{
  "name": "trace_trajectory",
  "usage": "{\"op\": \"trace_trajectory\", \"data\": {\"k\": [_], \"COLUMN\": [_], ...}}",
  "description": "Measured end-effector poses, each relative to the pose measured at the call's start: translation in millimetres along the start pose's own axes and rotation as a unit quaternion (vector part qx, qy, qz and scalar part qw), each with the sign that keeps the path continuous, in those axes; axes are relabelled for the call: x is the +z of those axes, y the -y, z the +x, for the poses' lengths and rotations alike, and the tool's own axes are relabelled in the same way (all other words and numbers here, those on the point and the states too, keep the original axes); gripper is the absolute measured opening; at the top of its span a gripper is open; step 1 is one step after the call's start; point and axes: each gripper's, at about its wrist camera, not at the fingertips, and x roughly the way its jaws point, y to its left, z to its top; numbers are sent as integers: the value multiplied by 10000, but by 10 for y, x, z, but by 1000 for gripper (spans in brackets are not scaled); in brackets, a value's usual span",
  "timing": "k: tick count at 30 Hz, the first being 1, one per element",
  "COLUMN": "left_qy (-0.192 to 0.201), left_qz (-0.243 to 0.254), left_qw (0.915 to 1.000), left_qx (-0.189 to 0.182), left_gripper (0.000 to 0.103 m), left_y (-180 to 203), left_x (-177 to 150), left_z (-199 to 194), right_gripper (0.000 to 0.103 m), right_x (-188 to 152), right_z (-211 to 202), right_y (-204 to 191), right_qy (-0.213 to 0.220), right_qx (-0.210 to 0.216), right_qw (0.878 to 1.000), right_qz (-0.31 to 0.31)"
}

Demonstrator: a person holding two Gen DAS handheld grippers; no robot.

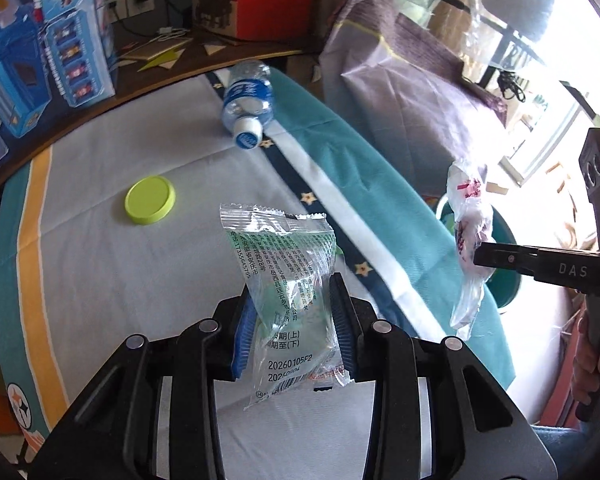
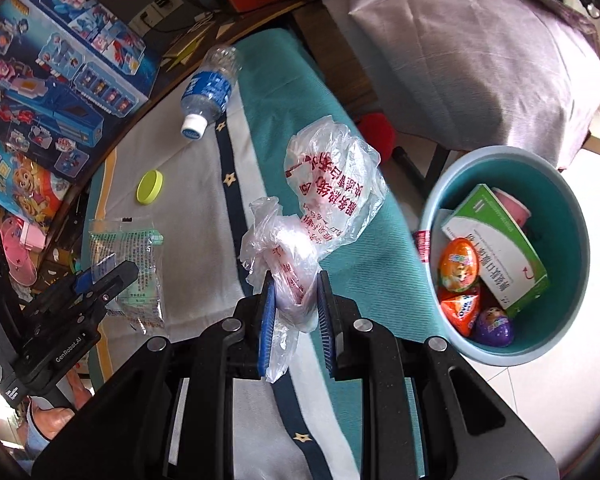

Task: Collect trash
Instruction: 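Carry the plastic bag and clear packet with both tools over the teal bin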

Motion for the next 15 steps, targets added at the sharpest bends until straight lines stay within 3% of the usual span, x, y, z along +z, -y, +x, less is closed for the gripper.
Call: {"op": "trace_trajectory", "data": {"k": [9, 15], "left_qy": [-18, -79], "left_qz": [846, 1329], "left_qw": [9950, 9877], "left_qx": [-533, -818], "left_gripper": [36, 37], "left_y": [907, 1545], "left_x": [267, 374], "left_z": [134, 306], "right_gripper": [19, 20], "right_x": [4, -55], "right_z": [-629, -801], "right_y": [982, 1395], "right_qy": [589, 732], "right_qx": [-397, -437], "right_qw": [9949, 9913], "right_qz": [711, 1008]}}
